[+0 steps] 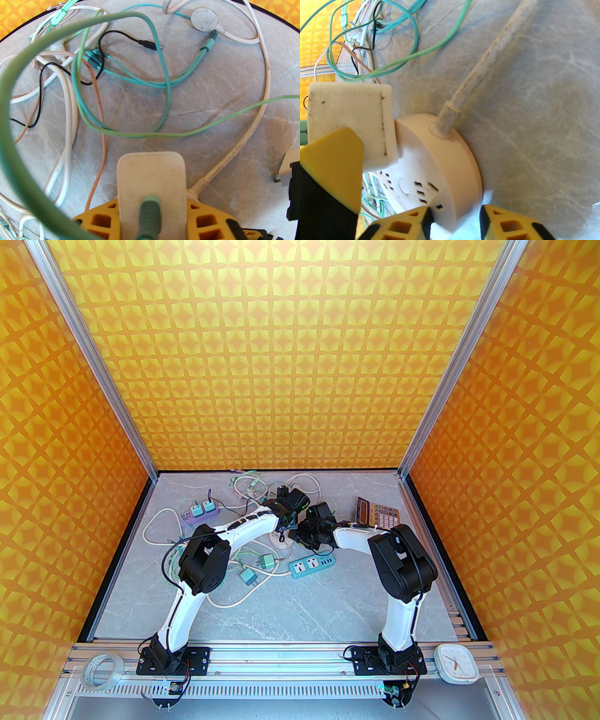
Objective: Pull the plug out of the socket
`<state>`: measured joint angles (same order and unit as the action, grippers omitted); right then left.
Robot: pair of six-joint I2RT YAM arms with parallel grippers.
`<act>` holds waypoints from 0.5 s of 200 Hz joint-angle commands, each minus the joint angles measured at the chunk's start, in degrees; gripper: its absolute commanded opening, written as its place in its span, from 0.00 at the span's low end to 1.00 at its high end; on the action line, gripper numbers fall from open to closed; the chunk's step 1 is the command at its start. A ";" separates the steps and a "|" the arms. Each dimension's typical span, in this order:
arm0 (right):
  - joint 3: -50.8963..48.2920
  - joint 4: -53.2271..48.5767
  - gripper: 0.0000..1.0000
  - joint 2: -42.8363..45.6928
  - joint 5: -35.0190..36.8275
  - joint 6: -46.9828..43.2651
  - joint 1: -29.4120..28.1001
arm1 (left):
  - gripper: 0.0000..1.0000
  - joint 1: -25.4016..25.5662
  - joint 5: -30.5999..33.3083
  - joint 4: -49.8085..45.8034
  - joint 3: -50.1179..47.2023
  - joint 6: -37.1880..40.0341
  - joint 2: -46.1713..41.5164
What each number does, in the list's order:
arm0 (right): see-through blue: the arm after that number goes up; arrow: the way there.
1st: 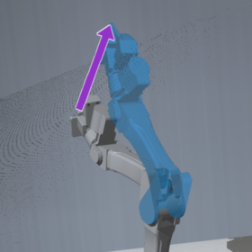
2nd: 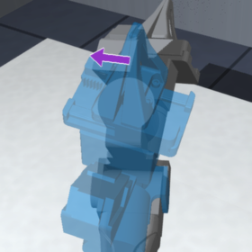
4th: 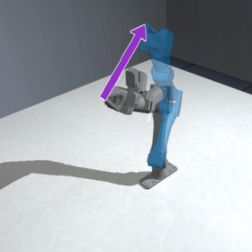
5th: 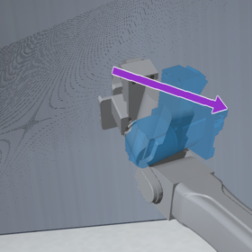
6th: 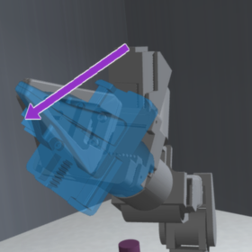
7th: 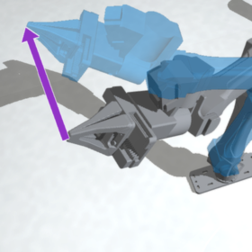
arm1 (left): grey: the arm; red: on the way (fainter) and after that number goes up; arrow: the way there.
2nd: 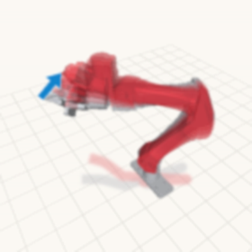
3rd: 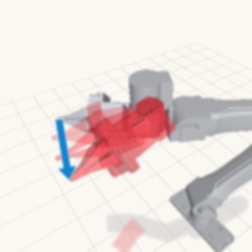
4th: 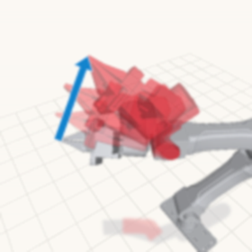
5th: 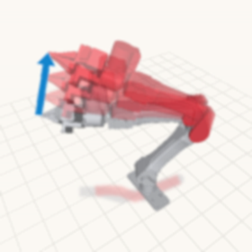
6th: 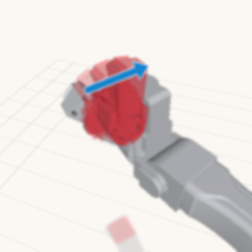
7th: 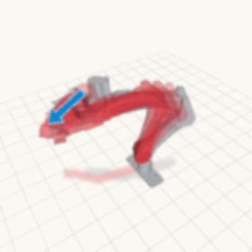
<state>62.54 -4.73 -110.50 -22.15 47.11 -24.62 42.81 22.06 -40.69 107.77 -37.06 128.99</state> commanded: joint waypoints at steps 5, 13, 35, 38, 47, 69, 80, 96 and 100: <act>1.96 -1.42 0.32 -4.94 4.79 -0.95 -2.27 | 0.02 3.26 -7.30 -0.27 0.91 -0.10 1.20; 2.30 -3.33 0.29 -5.54 5.71 -1.06 -2.27 | 0.03 3.32 -7.31 -0.51 1.23 0.02 1.18; 3.55 -7.79 0.26 -7.45 7.26 -1.15 -2.32 | 0.03 3.25 -7.32 -2.04 2.96 0.12 1.35; 3.84 -8.54 0.26 -7.77 7.44 -1.20 -2.28 | 0.04 3.23 -7.36 -2.29 3.19 0.14 1.29; 4.26 -9.57 0.24 -8.35 7.50 -1.45 -2.27 | 0.04 3.03 -7.79 -3.34 4.27 0.02 1.52; 4.48 -10.82 0.23 -9.46 7.79 -1.63 -2.27 | 0.04 2.11 -10.73 -3.76 4.83 -0.90 1.21; 4.17 -10.26 0.22 -9.31 7.38 -1.44 -2.33 | 0.04 1.93 -10.81 -3.20 4.44 -0.54 1.00; 3.10 -8.10 0.22 -7.59 6.56 -1.21 -2.36 | 0.03 1.94 -10.58 -2.72 3.75 -0.27 1.50; 2.98 -7.69 0.22 -7.18 6.52 -1.27 -2.35 | 0.03 1.98 -10.59 -2.32 3.46 -0.23 1.59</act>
<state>68.29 -10.22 -113.16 -22.22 46.17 -24.77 41.15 20.93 -43.11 110.37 -37.23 129.73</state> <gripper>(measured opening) 0.224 0.292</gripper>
